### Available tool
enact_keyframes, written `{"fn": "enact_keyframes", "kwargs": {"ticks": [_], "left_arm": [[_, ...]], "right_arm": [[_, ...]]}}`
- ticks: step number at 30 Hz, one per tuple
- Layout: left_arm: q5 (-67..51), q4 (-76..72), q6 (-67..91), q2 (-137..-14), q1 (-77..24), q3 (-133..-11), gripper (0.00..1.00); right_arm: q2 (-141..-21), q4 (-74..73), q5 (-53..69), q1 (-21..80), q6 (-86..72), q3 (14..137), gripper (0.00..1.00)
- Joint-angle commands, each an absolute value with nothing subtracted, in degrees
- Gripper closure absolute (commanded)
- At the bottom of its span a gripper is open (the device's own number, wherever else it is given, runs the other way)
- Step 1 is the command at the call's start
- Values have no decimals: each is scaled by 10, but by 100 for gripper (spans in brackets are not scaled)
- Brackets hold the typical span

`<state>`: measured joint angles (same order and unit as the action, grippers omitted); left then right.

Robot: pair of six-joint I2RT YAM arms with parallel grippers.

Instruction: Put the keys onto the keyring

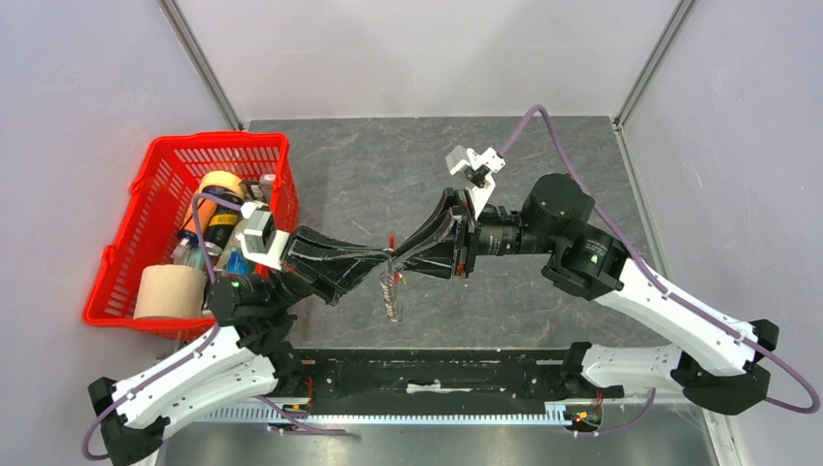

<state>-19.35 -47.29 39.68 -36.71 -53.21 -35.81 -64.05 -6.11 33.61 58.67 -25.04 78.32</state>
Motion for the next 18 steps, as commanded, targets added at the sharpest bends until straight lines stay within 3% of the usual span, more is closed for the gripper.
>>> {"fn": "enact_keyframes", "kwargs": {"ticks": [1,18], "left_arm": [[-175,-507,408,-362,-532,-361,98],[-175,-512,410,-362,-531,-358,98]], "right_arm": [[-642,-32,342,591,-251,804,70],[-642,-30,336,595,-247,809,79]]}}
